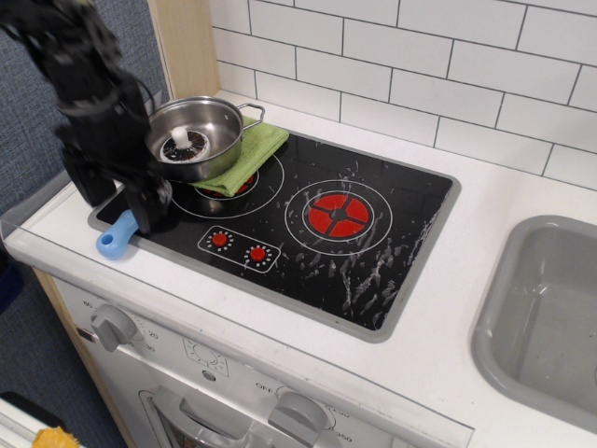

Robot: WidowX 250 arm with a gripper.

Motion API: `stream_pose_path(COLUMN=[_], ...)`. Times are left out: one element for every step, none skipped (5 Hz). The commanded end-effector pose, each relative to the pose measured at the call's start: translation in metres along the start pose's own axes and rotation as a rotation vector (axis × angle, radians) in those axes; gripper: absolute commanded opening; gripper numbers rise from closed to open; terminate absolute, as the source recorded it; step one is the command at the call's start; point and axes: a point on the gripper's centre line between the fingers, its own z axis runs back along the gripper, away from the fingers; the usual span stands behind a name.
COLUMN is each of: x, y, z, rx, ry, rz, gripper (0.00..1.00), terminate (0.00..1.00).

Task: Place the blue spoon below the silver pot.

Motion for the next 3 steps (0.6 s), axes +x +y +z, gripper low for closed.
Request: stream_pose_path(x=[0.0037,0.0037,0.0037], y=[-0.0023,-0.0023,-0.0023], z=[0.0327,0.0327,0.0327], rx=[-0.029,-0.029,-0.029], ry=[-0.055,-0.055,-0.055], rz=[-0.05,-0.05,-0.05], gripper=[1.0,1.0,1.0], terminate=[0.0,0.0,1.0])
